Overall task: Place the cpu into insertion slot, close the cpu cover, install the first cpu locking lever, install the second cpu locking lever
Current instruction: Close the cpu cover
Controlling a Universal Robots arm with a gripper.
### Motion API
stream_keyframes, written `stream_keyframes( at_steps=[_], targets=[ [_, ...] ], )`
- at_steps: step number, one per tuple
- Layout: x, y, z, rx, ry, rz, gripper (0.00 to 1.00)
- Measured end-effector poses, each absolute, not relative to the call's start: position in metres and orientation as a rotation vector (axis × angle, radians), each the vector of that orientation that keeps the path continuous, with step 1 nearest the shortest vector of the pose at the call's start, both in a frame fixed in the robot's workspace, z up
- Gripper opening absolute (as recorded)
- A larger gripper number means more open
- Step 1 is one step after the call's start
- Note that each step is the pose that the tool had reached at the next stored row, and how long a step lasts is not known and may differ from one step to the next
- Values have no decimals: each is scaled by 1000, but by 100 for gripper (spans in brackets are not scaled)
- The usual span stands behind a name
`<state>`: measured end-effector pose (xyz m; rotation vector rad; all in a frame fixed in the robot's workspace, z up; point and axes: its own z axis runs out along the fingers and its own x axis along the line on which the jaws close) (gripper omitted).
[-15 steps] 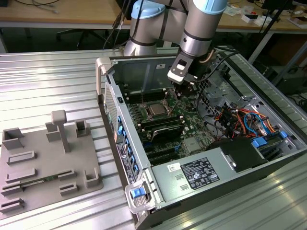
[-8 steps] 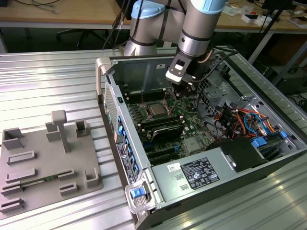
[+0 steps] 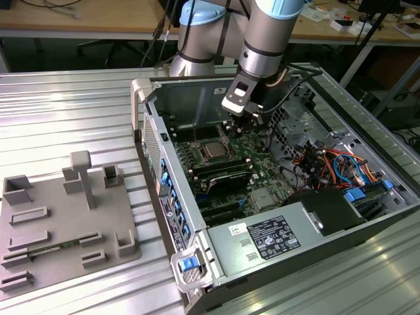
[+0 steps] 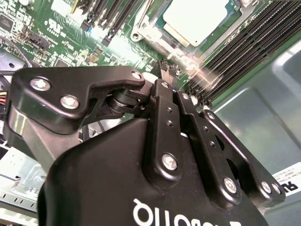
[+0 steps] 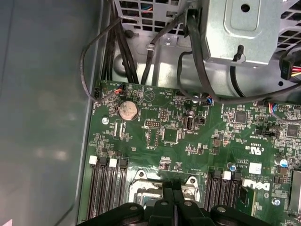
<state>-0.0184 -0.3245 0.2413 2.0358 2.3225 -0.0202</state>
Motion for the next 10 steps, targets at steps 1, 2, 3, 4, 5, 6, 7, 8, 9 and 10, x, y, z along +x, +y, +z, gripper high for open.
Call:
stream_keyframes(
  at_steps=[1,2,3,4,5,6,7,8,9,10],
  targets=[
    [-19,-325,241,2036,2322,-20,11],
    [-21,-325,241,2036,2322,-20,11],
    [-22,-325,241,2036,2322,-20,11],
    [-23,-325,241,2036,2322,-20,11],
    [-23,-325,241,2036,2322,-20,11],
    [-24,-325,241,2036,2322,-20,11],
    [-25,-325,241,2036,2322,-20,11],
    [-25,-325,241,2036,2322,-20,11],
    [-26,-325,241,2036,2322,-20,11],
    [-27,-325,241,2036,2323,-20,11]
  ],
)
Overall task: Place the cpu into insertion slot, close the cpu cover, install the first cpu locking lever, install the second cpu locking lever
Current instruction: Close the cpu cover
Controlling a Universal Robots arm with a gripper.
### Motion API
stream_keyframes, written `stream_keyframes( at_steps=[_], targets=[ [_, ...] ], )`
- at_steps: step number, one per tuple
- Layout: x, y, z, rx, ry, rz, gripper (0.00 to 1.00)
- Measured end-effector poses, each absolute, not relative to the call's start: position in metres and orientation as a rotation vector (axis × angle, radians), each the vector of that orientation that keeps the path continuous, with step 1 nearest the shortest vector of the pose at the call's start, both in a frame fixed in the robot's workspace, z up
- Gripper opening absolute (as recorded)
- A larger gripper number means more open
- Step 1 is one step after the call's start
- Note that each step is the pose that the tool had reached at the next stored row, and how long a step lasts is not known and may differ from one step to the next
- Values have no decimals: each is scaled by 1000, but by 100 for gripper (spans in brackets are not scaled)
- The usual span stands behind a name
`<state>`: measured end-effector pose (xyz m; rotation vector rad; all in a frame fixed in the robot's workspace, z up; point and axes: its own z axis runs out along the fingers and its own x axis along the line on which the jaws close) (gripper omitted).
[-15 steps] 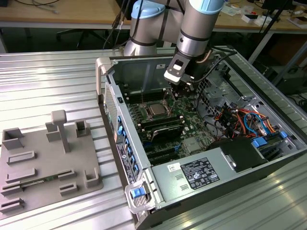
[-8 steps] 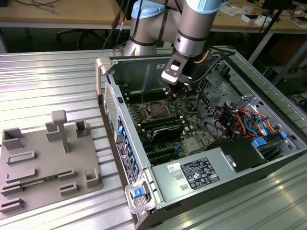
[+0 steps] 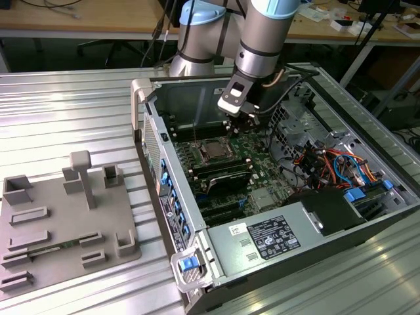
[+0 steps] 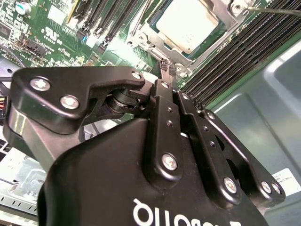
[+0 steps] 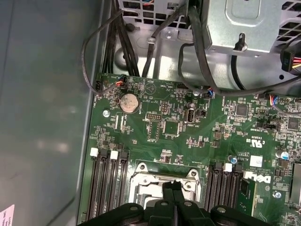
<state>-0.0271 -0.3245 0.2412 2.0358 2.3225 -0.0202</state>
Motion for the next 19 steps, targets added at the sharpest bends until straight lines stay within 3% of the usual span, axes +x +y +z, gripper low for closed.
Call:
stream_keyframes(
  at_steps=[19],
  targets=[
    [-52,-325,241,2036,2323,-20,11]
  ],
)
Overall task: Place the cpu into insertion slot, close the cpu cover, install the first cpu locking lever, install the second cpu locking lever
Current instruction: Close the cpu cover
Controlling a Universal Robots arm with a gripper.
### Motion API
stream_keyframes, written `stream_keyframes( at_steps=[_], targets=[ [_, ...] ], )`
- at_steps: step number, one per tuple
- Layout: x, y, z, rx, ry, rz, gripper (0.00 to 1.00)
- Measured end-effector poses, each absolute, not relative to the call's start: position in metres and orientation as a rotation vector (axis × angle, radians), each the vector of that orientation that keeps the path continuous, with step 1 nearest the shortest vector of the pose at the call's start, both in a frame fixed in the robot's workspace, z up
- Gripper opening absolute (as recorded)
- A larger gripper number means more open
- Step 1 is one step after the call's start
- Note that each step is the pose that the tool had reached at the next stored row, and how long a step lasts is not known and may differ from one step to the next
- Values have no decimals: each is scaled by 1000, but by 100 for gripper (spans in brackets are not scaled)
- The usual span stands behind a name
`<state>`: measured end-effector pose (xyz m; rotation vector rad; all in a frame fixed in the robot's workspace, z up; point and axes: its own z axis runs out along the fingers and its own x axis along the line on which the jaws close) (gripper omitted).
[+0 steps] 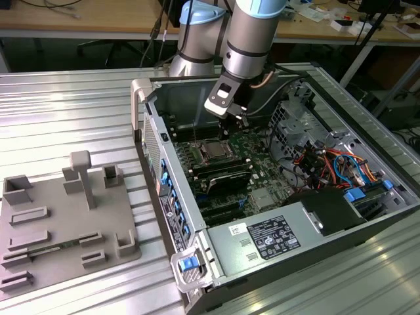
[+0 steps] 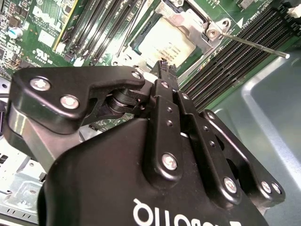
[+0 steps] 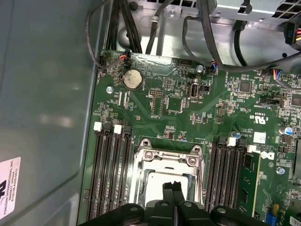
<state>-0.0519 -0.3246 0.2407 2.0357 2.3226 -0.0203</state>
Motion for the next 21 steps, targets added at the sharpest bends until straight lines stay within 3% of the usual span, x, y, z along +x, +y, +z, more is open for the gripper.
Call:
stream_keyframes(
  at_steps=[21],
  targets=[
    [-81,-324,228,2037,2323,-22,11]
  ],
)
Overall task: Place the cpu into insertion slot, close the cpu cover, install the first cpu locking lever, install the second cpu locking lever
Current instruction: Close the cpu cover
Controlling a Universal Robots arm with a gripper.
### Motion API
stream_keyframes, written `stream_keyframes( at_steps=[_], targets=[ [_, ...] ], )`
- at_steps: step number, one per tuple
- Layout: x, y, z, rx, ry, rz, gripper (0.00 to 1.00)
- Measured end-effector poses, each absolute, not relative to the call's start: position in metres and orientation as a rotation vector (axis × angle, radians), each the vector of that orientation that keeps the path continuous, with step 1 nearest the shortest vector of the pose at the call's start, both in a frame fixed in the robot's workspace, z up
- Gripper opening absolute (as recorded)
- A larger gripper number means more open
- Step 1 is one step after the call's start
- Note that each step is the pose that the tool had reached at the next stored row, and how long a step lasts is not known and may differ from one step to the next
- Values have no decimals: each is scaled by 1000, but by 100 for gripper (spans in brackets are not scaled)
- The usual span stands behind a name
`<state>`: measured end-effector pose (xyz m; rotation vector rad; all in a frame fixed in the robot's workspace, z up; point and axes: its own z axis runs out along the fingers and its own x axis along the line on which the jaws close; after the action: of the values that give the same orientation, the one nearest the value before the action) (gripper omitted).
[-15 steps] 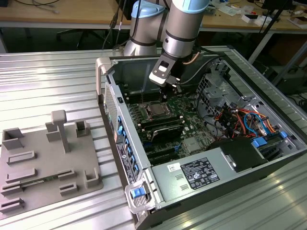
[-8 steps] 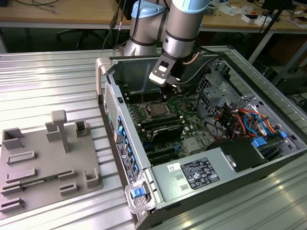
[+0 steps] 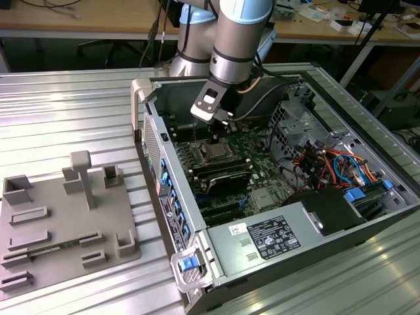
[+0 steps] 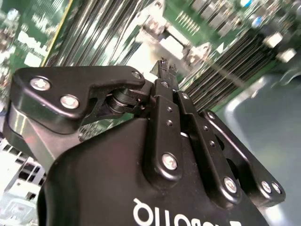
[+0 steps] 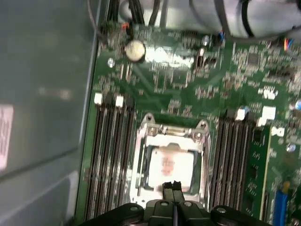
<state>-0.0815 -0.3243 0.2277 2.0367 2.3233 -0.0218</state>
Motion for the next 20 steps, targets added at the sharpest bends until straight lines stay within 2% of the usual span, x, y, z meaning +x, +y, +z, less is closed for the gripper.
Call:
stream_keyframes(
  at_steps=[11,20],
  targets=[
    [-85,-324,208,2036,2326,-23,11],
    [-86,-324,213,2036,2326,-23,11]
  ],
)
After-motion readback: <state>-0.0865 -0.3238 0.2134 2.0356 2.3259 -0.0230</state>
